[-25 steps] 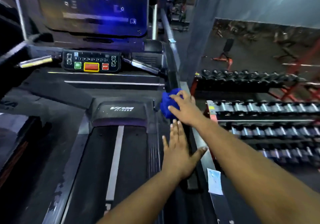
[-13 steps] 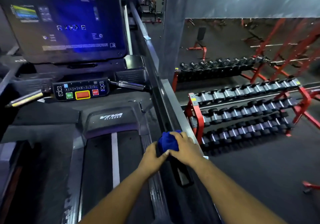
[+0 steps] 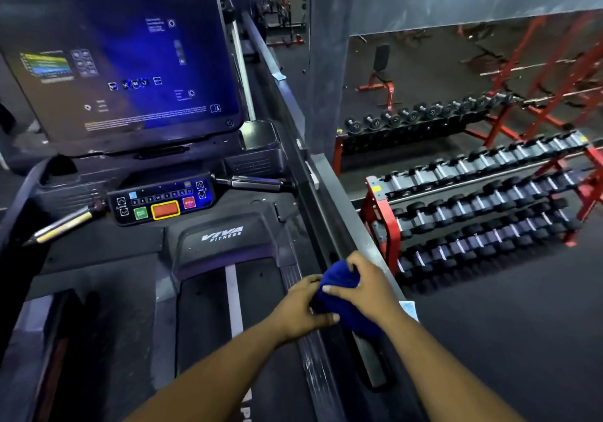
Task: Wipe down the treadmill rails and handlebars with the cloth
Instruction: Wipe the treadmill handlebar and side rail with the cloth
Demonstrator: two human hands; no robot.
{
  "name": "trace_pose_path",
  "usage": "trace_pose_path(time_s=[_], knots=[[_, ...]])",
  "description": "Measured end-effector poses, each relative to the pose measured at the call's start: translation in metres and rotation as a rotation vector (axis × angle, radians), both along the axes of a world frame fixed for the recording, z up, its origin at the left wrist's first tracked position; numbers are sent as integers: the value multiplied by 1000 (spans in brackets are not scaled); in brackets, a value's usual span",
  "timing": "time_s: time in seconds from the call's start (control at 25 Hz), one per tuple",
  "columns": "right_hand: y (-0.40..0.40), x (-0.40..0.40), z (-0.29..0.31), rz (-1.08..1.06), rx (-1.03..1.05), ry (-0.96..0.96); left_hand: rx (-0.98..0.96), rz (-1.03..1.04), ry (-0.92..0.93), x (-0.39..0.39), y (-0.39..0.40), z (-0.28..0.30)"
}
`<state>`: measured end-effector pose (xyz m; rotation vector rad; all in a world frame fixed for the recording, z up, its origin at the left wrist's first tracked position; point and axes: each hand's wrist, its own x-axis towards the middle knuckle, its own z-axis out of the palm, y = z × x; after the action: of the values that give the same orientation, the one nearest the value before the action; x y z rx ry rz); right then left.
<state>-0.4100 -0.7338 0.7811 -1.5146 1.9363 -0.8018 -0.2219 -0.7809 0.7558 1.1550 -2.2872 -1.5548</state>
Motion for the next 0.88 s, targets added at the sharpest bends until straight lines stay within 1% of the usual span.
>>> trace_pose_path(time_s=[0.08,0.12,0.2,0.32,0.4,0.48,0.56,0.68,0.76,0.8,0.84,0.88], knots=[[-10,6,13,-82,-26,-117,106,99,167,7,-10,9],[-17,9,19,-120,-45,-153,147,137,212,10,-20,12],[-28,16,32,-174,-4,-188,159,123,244,16,-43,19],[-34,28,38,-266,176,-171,144,38,242,24,-73,23],[-30,40,38,-365,176,-59,118,-24,229,31,-86,22],[-30,59,40,-478,140,82,16,-92,167,37,-102,12],[-36,76,39,-531,130,270,-73,-147,92,37,-117,5],[-50,87,39,-605,34,565,-51,-126,105,22,-132,3],[-67,85,30,-663,-90,711,-23,-106,127,5,-143,2],[-77,83,21,-669,-116,756,-20,-93,130,-3,-151,0],[-86,81,8,-645,-85,776,-21,-65,124,-11,-160,-6],[-93,81,-9,-587,-3,791,-30,-40,109,-17,-169,-13]])
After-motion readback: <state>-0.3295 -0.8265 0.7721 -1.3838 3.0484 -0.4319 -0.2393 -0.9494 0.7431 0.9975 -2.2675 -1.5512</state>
